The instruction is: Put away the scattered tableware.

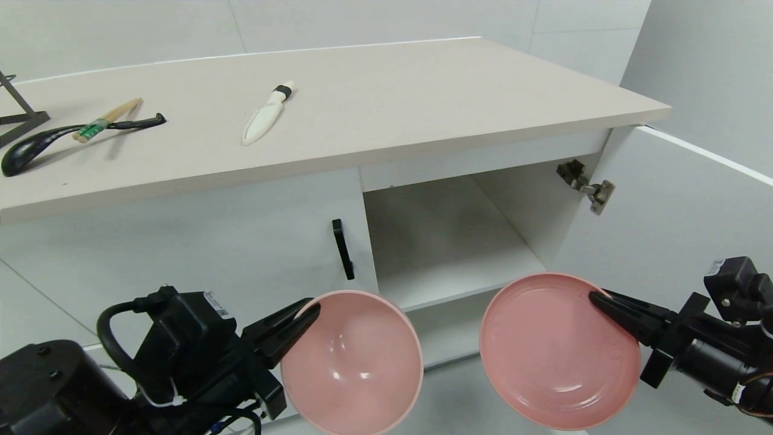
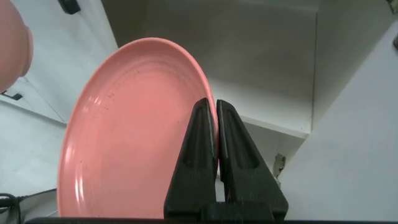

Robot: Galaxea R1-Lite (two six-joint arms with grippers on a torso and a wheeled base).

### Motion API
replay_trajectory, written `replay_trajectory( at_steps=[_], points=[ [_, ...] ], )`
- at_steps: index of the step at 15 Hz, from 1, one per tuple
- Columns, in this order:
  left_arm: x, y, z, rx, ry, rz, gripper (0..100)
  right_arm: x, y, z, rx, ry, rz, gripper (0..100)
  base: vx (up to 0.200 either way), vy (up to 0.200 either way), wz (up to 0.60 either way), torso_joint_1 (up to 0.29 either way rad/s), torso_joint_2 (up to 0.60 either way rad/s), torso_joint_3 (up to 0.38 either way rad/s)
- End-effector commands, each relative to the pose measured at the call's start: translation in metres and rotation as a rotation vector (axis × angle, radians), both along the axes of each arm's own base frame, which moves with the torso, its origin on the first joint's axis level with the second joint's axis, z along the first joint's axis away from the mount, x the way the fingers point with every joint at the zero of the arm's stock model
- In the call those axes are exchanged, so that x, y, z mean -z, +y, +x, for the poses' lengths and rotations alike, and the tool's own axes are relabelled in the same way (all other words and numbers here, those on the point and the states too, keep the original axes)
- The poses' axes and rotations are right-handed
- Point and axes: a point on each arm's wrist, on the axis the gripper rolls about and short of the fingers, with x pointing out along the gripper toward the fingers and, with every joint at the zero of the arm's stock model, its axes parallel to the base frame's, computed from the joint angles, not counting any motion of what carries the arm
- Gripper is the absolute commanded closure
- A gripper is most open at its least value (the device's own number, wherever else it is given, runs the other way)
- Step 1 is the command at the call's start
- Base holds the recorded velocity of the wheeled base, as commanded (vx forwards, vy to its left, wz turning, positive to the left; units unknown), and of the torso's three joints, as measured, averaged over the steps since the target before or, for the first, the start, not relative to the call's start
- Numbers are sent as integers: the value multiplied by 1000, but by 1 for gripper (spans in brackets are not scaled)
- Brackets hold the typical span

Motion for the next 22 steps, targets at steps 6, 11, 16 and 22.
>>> replay_trajectory(
  at_steps=[6,11,16,22],
  points=[
    [-3,6,-3,-18,20,-52,100,6,7,17,-7,23,-8,100,0,0,0,0,0,0],
    [-9,16,-16,-24,-13,-73,100,25,21,33,-46,91,-38,100,80,0,0,3,1,-1],
    [-11,17,-16,-27,-21,-78,100,36,25,44,-46,132,-43,100,40,0,0,0,0,1],
    [-11,17,-16,-26,-20,-76,100,37,37,67,-54,125,1,100,0,0,0,0,0,0]
  ],
)
